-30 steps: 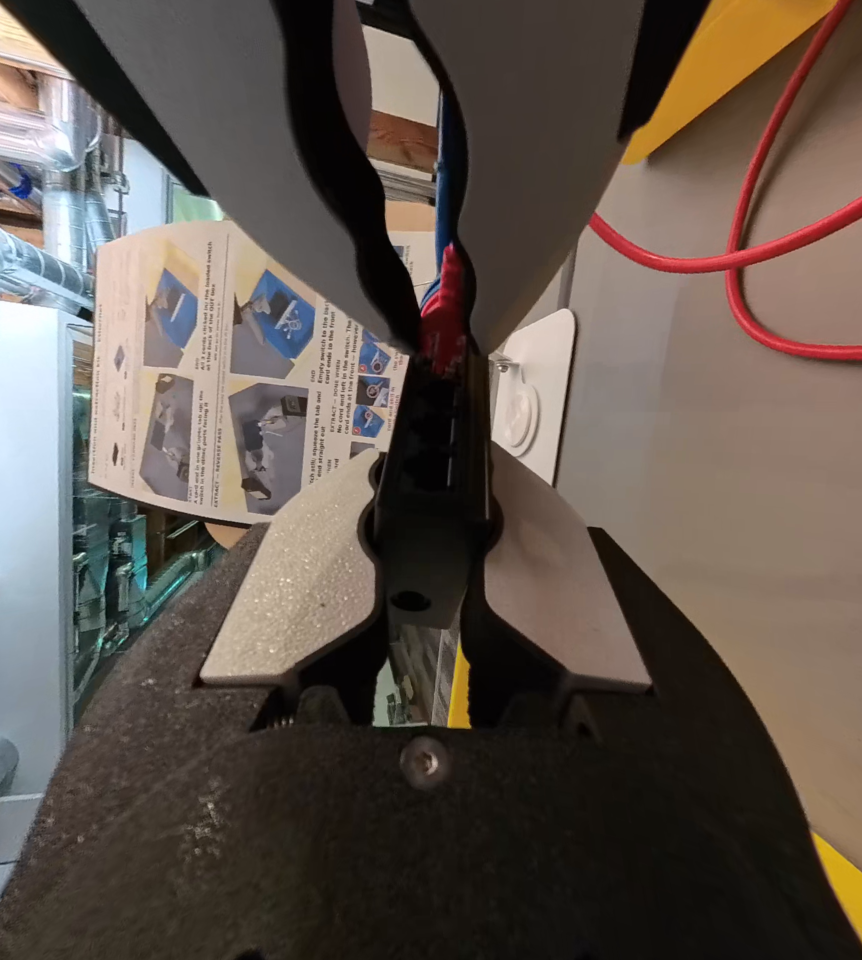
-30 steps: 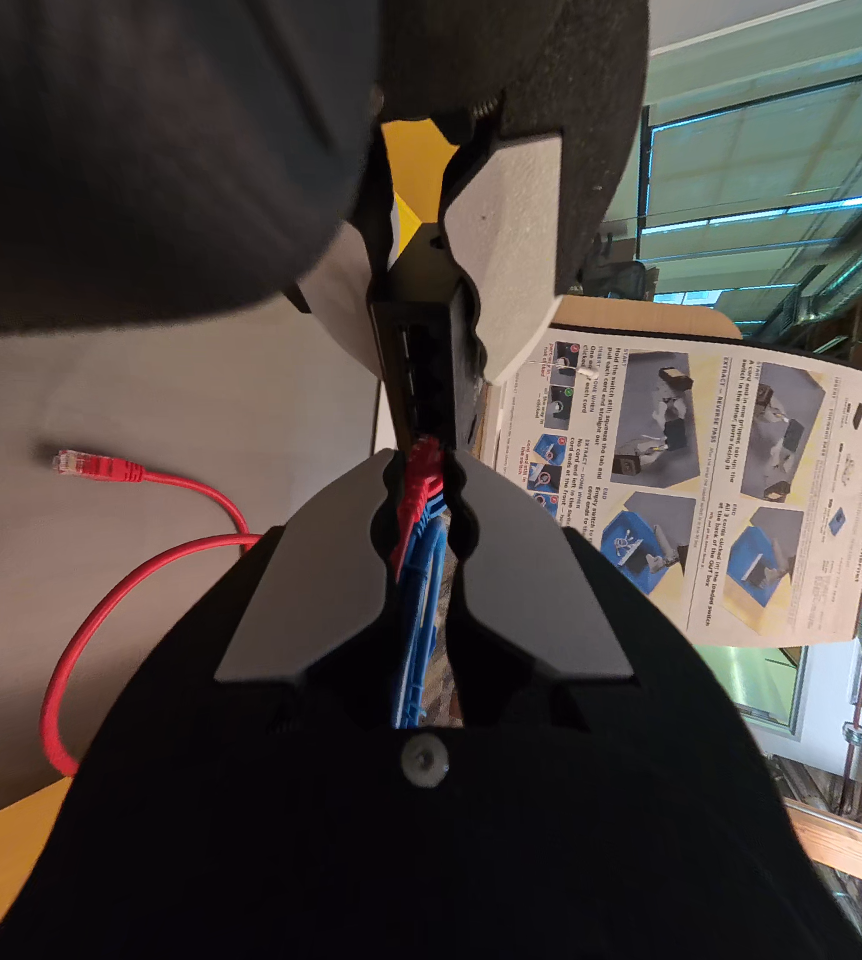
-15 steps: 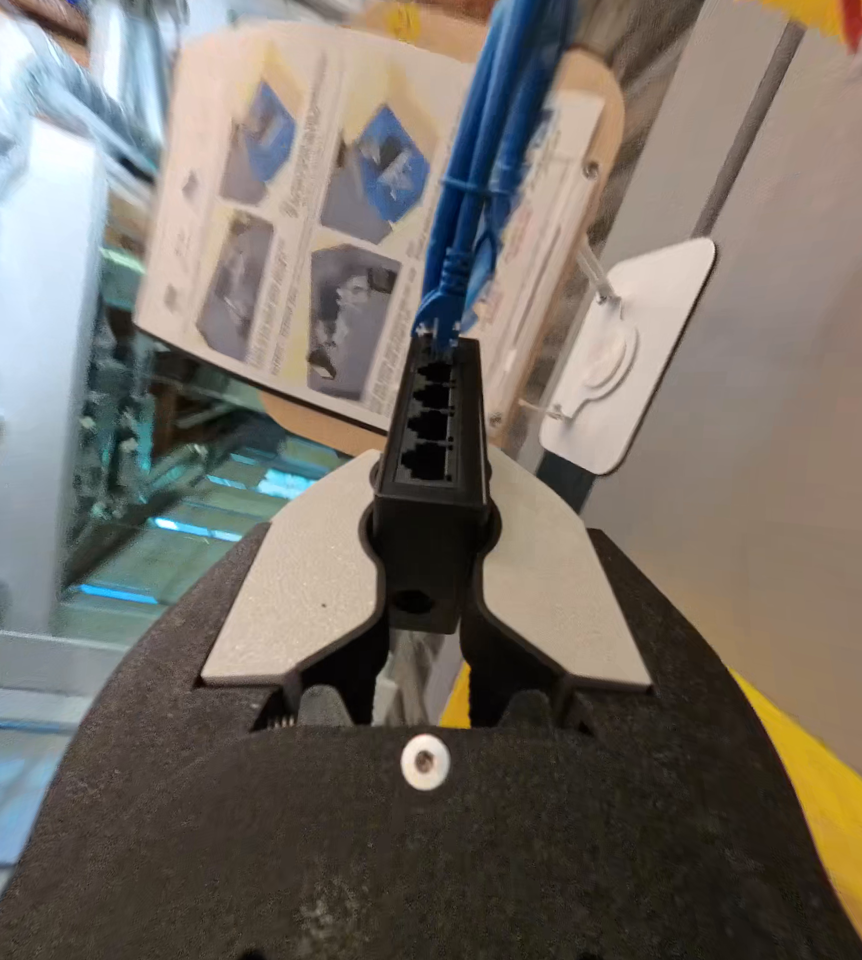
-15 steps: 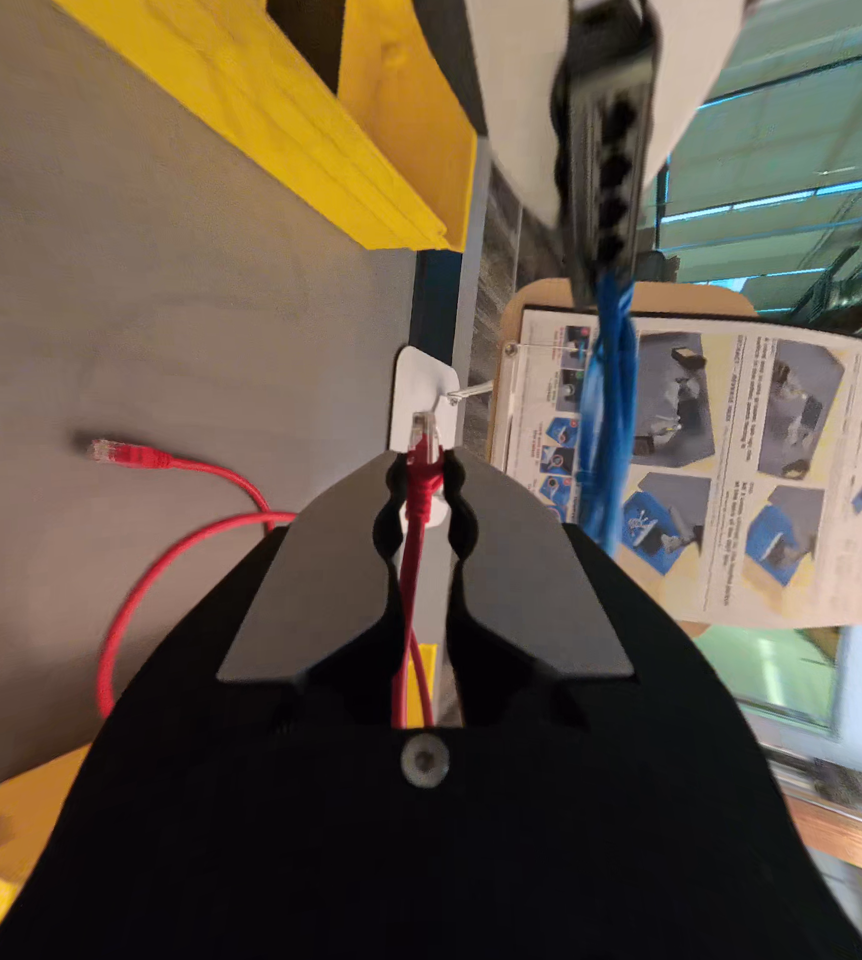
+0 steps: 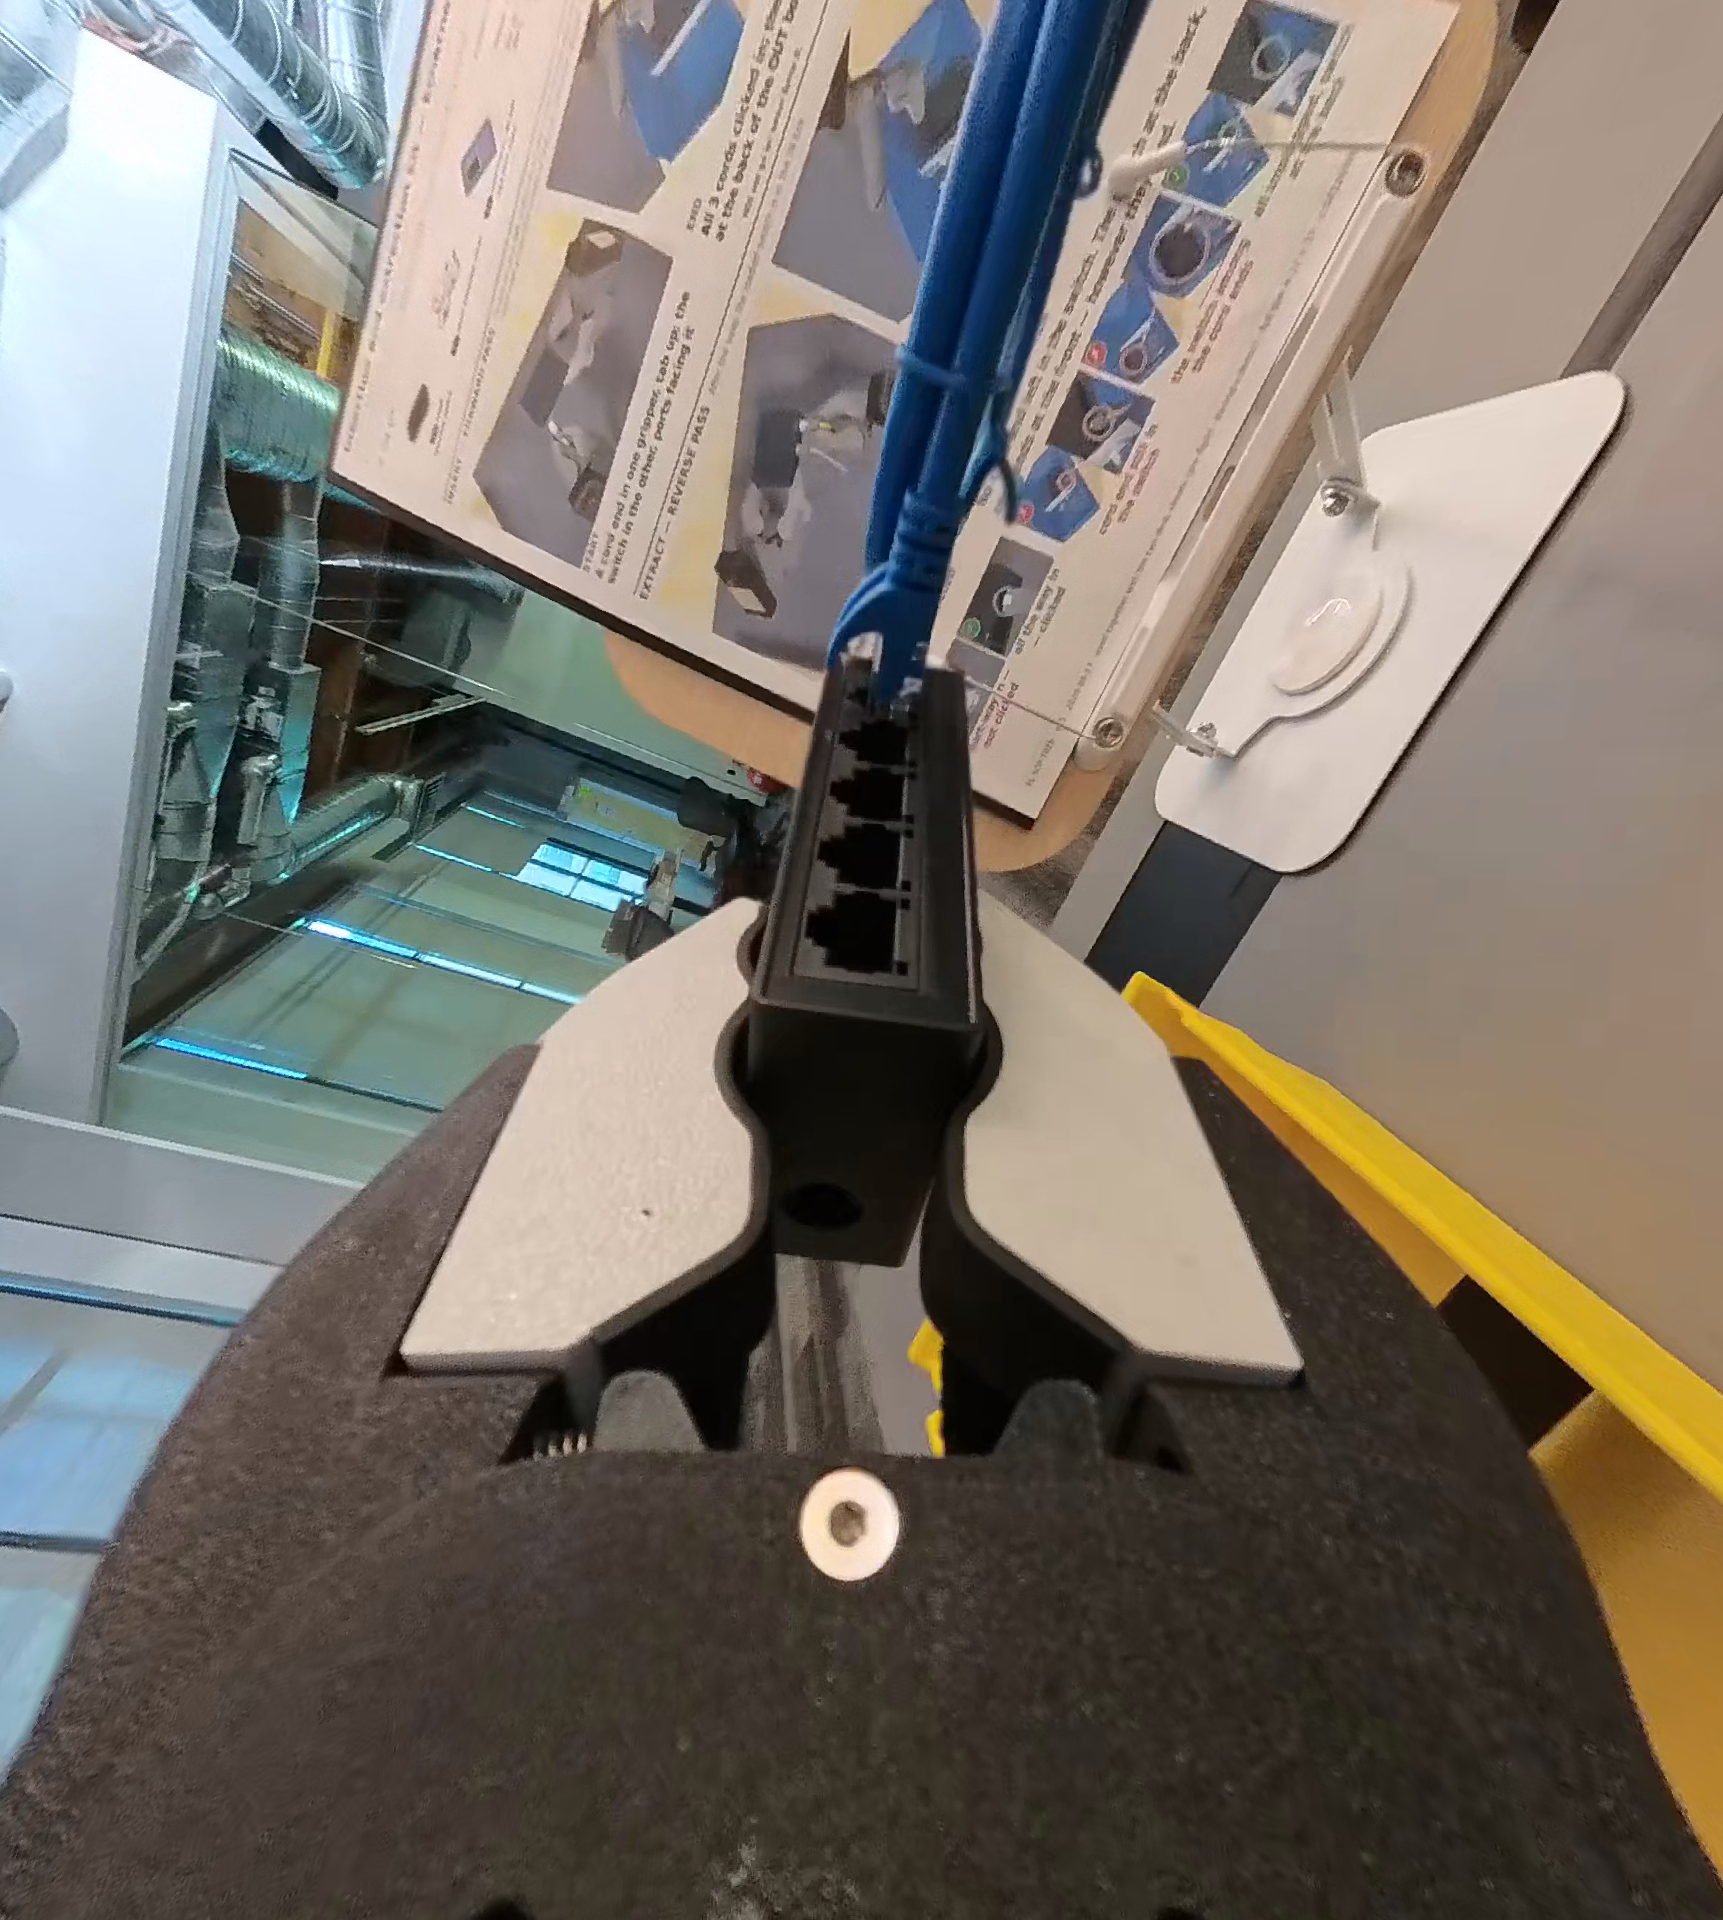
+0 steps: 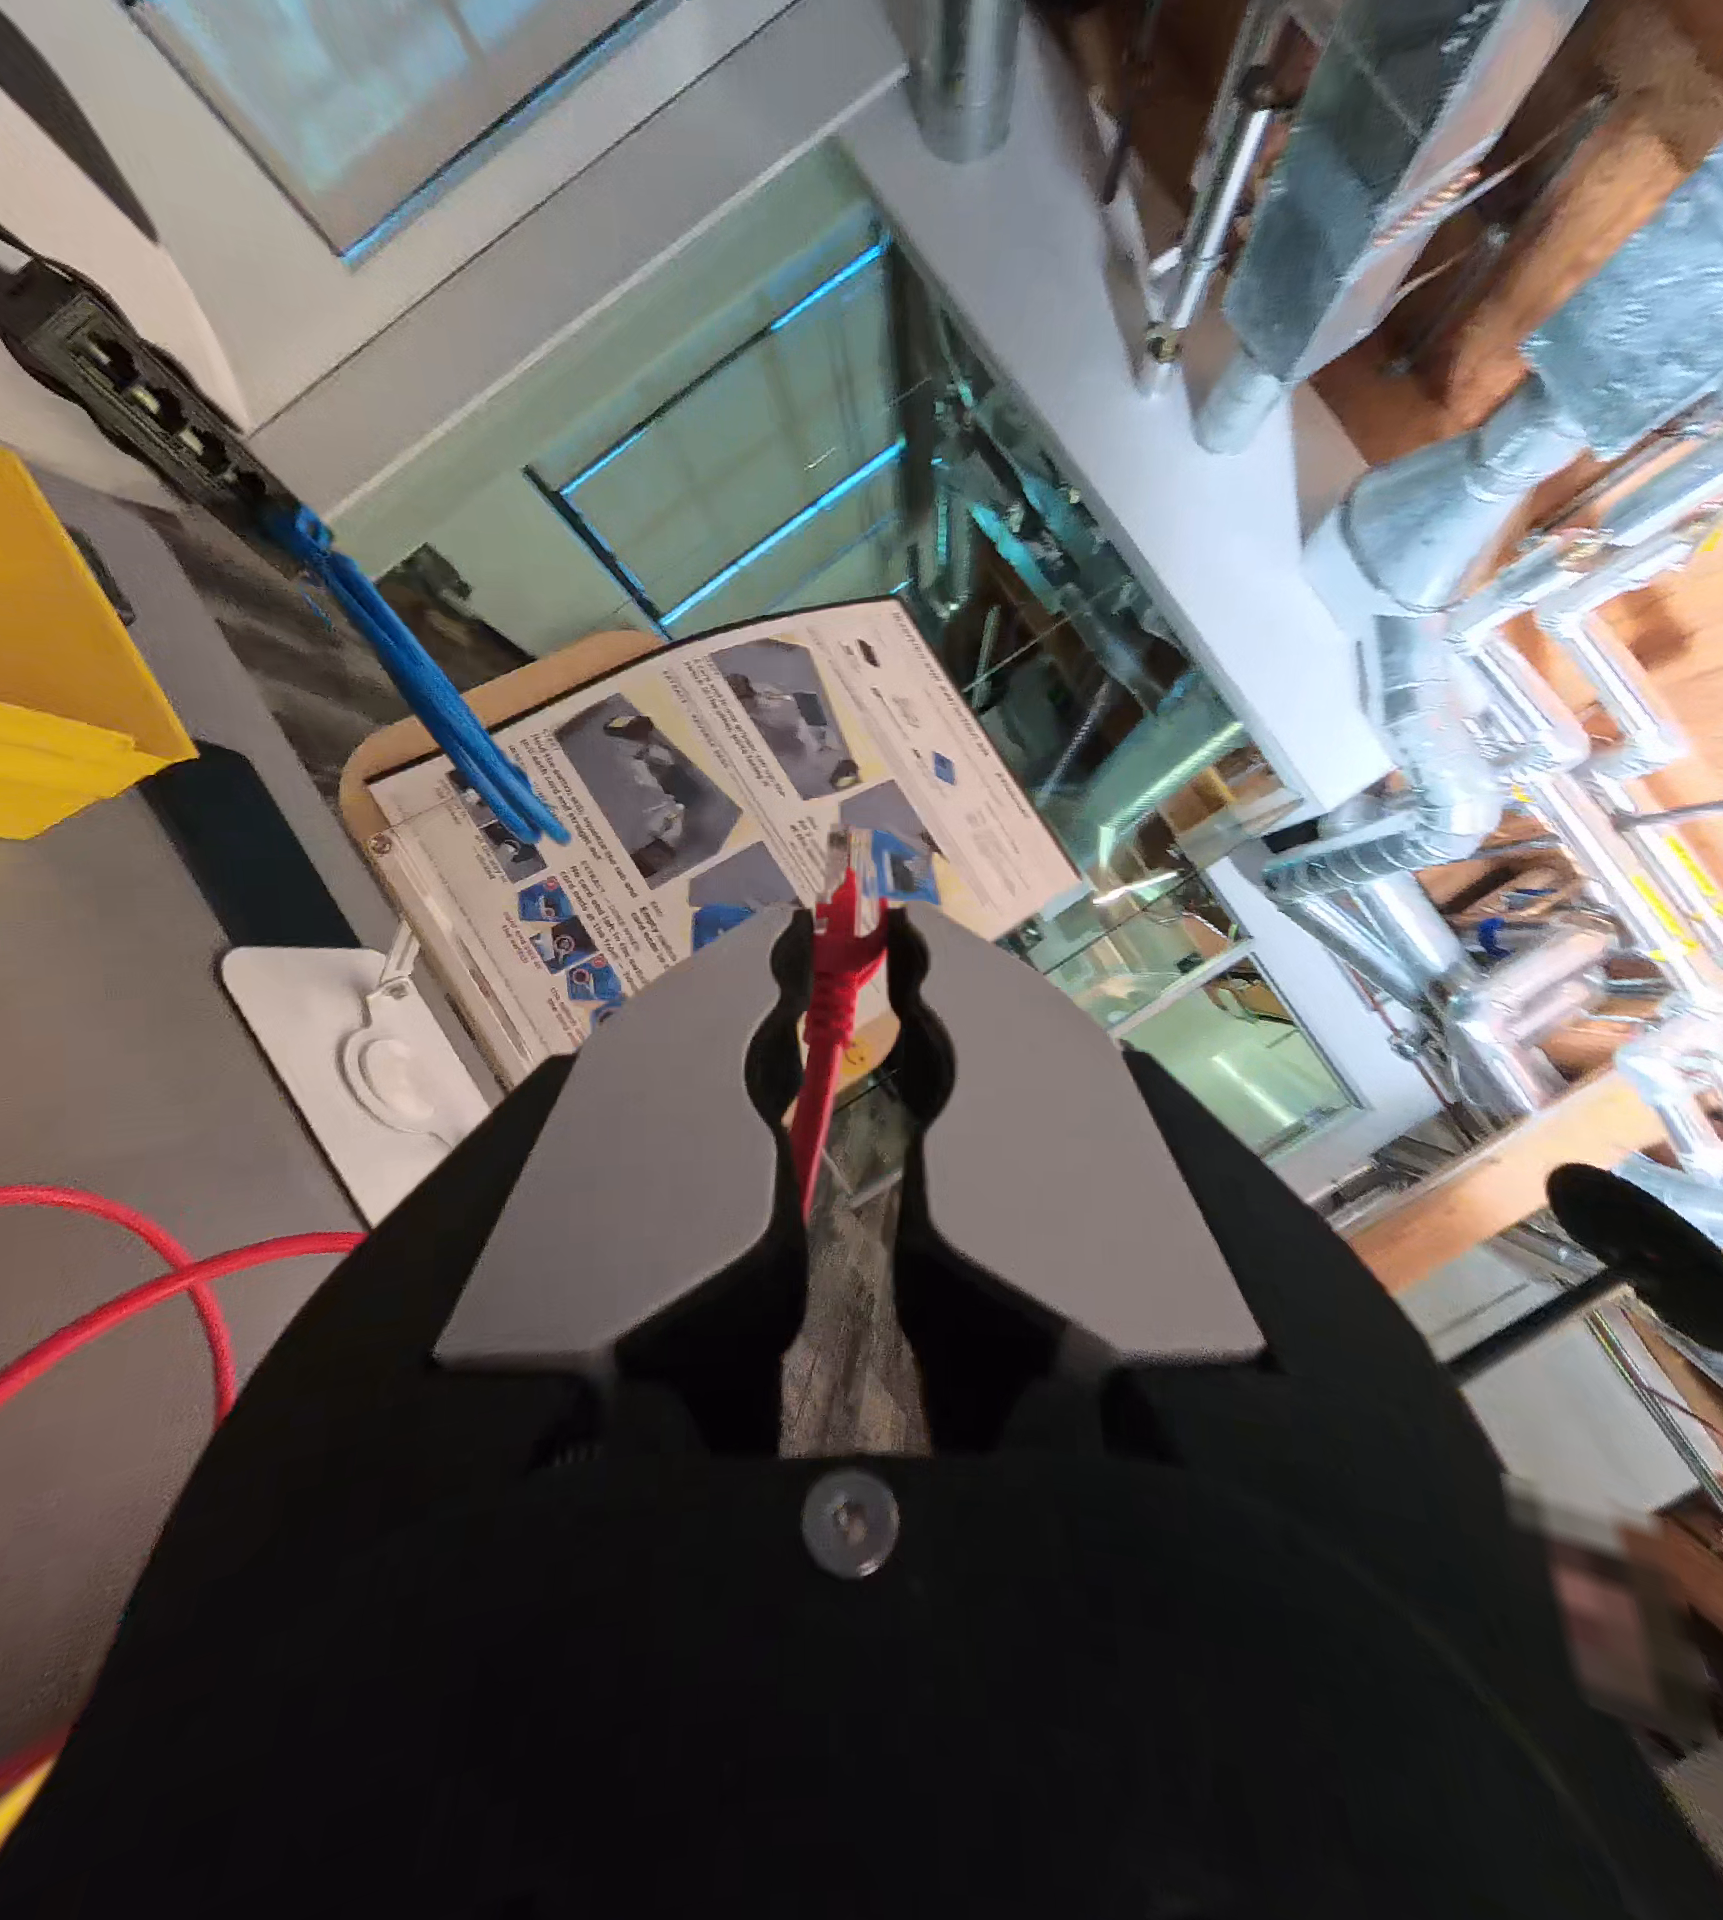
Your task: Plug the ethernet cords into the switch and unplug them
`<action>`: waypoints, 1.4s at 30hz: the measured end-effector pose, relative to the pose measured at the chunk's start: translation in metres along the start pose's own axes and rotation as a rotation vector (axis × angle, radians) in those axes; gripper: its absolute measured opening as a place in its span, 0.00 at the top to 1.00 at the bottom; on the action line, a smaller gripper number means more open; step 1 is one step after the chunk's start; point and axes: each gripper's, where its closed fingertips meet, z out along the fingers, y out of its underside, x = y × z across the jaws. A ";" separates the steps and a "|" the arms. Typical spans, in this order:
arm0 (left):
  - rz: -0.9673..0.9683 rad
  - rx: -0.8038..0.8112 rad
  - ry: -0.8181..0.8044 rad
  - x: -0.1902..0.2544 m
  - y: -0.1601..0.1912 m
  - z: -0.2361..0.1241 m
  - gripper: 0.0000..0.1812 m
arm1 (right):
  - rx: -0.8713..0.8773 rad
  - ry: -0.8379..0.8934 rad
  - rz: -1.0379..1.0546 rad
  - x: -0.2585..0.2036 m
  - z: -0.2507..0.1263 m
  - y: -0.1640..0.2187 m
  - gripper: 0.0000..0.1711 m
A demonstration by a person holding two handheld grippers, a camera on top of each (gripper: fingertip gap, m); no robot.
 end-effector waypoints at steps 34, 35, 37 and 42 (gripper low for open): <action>-0.056 0.108 0.057 -0.005 -0.026 -0.026 0.84 | -0.854 -0.217 -0.165 0.133 0.018 0.109 0.91; -0.053 0.109 0.058 -0.004 -0.027 -0.026 0.84 | -0.850 -0.230 -0.158 0.126 0.018 0.112 0.91; -0.047 0.110 0.062 -0.002 -0.029 -0.026 0.84 | -0.851 -0.256 -0.137 0.113 0.018 0.119 0.91; -0.041 0.117 0.063 -0.001 -0.031 -0.026 0.84 | -0.842 -0.379 -0.025 0.059 0.015 0.141 0.91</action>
